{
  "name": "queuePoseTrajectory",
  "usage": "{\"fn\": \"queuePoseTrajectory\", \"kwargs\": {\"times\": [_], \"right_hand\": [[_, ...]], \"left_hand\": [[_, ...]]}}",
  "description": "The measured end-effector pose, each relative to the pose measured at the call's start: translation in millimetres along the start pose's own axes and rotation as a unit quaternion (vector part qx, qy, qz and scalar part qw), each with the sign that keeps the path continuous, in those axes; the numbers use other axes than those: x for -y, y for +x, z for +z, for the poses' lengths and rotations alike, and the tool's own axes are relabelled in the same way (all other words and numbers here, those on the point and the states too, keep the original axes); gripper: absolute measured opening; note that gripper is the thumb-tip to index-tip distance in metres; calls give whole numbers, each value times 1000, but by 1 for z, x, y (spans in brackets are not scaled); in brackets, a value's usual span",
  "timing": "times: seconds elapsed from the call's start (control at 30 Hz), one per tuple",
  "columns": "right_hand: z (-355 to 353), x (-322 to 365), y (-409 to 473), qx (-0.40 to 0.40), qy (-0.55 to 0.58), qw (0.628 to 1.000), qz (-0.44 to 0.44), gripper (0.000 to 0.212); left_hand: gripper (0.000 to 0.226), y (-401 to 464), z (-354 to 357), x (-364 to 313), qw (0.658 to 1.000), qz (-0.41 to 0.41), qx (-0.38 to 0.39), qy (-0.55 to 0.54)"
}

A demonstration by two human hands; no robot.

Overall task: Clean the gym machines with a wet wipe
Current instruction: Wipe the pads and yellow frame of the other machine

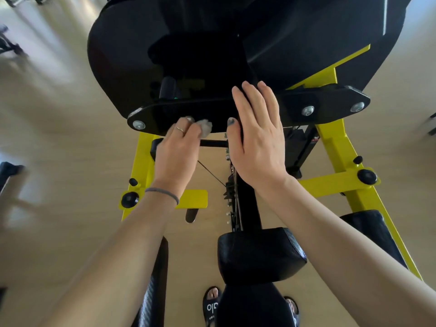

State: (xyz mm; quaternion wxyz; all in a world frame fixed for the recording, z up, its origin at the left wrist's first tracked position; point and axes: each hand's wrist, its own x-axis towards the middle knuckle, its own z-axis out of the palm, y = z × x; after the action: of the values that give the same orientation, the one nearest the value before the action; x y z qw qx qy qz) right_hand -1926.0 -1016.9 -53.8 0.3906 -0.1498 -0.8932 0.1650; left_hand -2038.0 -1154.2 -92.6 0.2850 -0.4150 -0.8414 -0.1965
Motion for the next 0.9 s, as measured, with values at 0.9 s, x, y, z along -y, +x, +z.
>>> {"fn": "queuePoseTrajectory", "kwargs": {"times": [0.9], "right_hand": [[6, 5, 0, -16, -8, 1000, 20, 48]], "left_hand": [[12, -26, 0, 34, 937, -309, -104, -127]]}}
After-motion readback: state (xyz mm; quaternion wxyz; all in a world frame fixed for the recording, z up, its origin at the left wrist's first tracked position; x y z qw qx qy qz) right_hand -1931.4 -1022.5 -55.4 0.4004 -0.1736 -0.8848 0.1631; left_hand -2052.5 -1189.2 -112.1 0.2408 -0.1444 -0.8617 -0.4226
